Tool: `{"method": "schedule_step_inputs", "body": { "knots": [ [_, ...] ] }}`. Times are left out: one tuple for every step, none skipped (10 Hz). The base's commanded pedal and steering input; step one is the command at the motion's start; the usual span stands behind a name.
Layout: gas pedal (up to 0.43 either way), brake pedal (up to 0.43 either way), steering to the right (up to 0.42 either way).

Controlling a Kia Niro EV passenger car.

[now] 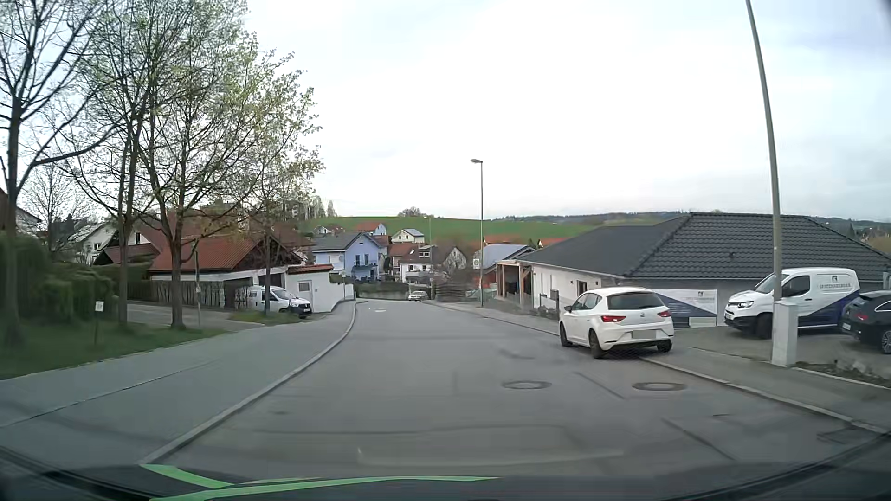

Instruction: Follow the waypoints while adhering to traffic rules and regulations

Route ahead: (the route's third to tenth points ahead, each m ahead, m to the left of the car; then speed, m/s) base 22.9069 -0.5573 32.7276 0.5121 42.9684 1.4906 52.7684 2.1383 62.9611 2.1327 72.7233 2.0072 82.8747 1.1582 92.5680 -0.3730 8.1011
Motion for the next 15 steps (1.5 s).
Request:
{"method": "schedule_step_inputs", "body": {
  "knots": [
    [0.0, 0.159, -0.007],
    [0.0, 0.159, -0.003],
    [0.0, 0.159, -0.003],
    [0.0, 0.152, -0.003],
    [0.0, 0.152, -0.002],
    [0.0, 0.152, -0.002],
    [0.0, 0.152, -0.002],
    [0.0, 0.152, -0.002],
    [0.0, 0.152, -0.002],
    [0.0, 0.152, -0.002],
    [0.0, 0.152, -0.001],
    [0.0, 0.146, -0.001],
    [0.0, 0.14, -0.001],
    [0.0, 0.134, -0.001],
    [0.0, 0.128, -0.001]
  ]
}}
